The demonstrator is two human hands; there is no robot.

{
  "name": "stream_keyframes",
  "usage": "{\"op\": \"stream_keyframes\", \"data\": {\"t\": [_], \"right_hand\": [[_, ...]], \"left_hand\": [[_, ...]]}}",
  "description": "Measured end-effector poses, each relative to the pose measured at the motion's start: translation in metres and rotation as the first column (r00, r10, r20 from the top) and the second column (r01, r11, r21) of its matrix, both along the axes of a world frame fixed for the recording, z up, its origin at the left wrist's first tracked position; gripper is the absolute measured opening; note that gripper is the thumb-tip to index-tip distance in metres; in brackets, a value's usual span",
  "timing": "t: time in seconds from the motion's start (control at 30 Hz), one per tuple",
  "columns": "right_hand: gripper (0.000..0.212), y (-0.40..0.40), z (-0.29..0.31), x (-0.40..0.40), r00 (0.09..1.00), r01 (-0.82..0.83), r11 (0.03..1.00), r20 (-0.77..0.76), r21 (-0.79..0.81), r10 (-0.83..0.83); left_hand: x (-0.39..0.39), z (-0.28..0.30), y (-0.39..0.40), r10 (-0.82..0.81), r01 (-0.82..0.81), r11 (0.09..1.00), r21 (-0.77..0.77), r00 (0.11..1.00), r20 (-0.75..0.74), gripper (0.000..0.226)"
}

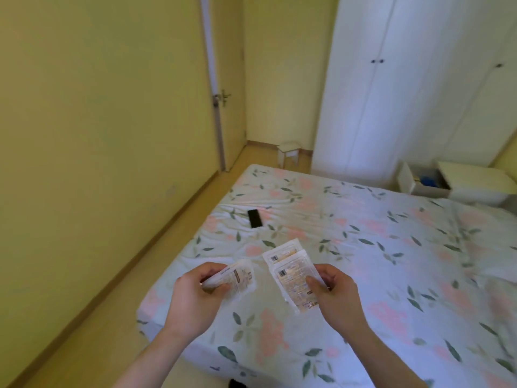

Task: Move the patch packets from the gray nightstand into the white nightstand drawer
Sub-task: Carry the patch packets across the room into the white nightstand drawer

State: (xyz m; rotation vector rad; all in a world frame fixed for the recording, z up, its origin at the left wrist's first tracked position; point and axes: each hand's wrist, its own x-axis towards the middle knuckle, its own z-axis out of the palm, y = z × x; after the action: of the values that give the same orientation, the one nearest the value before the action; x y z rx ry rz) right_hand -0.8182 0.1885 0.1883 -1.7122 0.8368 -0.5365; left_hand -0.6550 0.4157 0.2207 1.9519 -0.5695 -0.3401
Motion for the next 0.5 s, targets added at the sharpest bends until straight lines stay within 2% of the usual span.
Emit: {"op": "stream_keyframes", "data": {"t": [0.2,0.4,0.5], "right_hand": [[0.028,0.009,-0.004,0.144,0.989,-0.143,0.990,0.041,0.023,0.142],[0.028,0.011,-0.012,0.276,0.972,-0.234,0.970,0.026,0.064,0.233],[0.029,0.020,-0.014,0.343,0.954,-0.299,0.954,0.007,0.027,0.299]], "left_hand": [[0.116,0.001,0.033,0.154,-0.154,0.988,0.014,0.988,0.021,0.039],[0.226,0.006,0.051,0.231,-0.230,0.967,0.111,0.973,0.007,0.027],[0.275,0.007,0.072,0.312,-0.310,0.943,0.120,0.950,0.005,0.022]]}}
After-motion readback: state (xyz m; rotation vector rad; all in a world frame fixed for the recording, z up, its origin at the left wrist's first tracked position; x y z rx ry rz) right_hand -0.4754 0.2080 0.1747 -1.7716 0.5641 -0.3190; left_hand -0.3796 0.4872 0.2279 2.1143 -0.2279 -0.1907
